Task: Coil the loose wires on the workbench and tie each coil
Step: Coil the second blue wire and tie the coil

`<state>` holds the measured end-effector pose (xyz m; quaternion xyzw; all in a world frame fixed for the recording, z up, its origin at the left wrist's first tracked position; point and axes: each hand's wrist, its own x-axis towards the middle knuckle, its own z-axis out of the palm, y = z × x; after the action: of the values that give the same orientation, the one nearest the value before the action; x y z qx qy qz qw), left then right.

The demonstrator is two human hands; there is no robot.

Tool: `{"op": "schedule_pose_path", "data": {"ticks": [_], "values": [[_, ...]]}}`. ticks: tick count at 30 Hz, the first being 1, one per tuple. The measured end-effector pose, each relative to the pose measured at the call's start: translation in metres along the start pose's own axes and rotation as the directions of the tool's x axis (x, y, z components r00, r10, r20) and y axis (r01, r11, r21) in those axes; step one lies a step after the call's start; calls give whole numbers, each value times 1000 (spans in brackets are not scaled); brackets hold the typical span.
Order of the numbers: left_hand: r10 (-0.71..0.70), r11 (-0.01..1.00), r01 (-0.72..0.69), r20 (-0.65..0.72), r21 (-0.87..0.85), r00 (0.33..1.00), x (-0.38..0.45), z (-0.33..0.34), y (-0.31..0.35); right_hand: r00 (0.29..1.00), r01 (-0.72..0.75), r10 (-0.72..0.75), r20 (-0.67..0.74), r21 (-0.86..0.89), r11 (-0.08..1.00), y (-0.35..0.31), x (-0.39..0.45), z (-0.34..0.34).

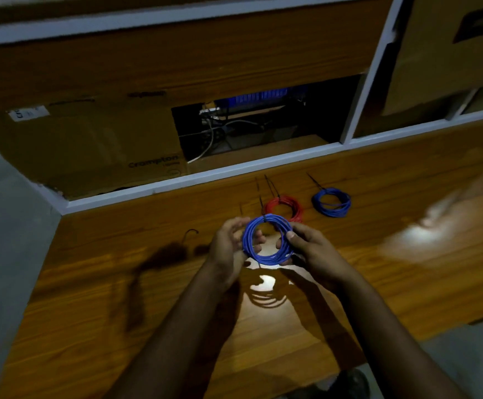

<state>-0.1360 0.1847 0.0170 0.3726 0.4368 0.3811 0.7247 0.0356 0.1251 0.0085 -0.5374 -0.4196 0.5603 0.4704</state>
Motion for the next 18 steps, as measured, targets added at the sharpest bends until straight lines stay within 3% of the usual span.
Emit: {"op": "schedule_pose_path", "data": {"ticks": [3, 6, 11, 14, 18], "values": [[-8, 988, 6, 16, 154, 1000, 16, 42, -18, 998, 12, -11, -56, 19, 1000, -1, 3, -53], [29, 981, -30, 10, 192, 1000, 36, 92, -39, 994, 9, -2, -111, 69, 998, 1, 8, -113], [101, 982, -65, -199, 178, 975, 89, 185, -86, 990, -68, 89, -110, 183, 981, 1, 29, -223], [131, 977, -74, -293, 198, 947, 119, 236, -100, 995, -46, 52, -85, 73, 996, -4, 44, -277], [184, 963, -91, -373, 254, 909, 147, 281, -113, 978, -79, 61, -200, -83, 993, -10, 64, -326]]}}
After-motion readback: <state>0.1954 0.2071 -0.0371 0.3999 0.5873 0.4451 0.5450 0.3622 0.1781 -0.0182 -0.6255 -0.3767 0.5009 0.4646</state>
